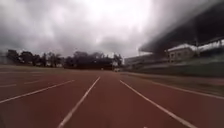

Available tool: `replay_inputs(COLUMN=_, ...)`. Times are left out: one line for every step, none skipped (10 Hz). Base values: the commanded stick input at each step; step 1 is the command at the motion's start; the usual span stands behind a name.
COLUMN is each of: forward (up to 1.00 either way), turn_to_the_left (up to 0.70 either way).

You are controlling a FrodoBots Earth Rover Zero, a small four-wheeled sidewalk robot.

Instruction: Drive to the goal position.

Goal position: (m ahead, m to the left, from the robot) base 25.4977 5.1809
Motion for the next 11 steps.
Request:
replay_inputs(forward=0.67, turn_to_the_left=0.00)
replay_inputs(forward=0.67, turn_to_the_left=0.00)
replay_inputs(forward=0.67, turn_to_the_left=0.00)
replay_inputs(forward=0.67, turn_to_the_left=0.00)
replay_inputs(forward=0.67, turn_to_the_left=0.00)
replay_inputs(forward=0.67, turn_to_the_left=0.00)
replay_inputs(forward=0.67, turn_to_the_left=0.00)
replay_inputs(forward=0.67, turn_to_the_left=0.00)
replay_inputs(forward=0.67, turn_to_the_left=0.00)
replay_inputs(forward=0.67, turn_to_the_left=0.00)
replay_inputs(forward=0.67, turn_to_the_left=0.00)
